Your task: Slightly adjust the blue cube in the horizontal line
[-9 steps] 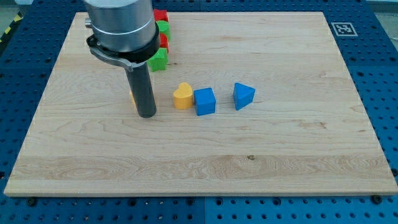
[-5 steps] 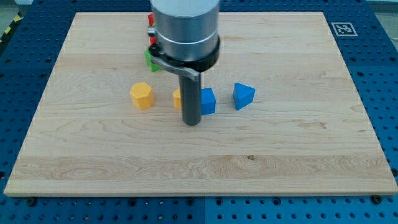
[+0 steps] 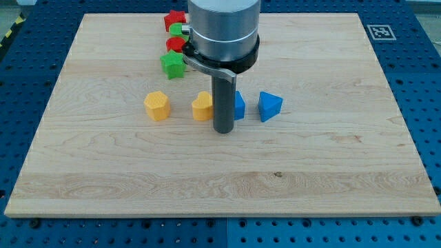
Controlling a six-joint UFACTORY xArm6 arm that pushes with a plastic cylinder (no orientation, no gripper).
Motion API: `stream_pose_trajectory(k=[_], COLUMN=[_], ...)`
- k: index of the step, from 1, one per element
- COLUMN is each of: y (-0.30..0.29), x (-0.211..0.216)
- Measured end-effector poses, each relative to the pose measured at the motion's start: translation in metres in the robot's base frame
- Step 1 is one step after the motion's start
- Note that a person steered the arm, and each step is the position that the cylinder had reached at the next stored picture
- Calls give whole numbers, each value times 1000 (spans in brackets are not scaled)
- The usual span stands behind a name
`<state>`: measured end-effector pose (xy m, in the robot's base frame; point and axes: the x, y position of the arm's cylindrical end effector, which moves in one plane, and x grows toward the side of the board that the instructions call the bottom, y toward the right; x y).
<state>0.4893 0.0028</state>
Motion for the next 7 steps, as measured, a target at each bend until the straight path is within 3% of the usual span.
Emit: stream_pose_trajectory(k=[3,7], y=[49,261], x=[10,31])
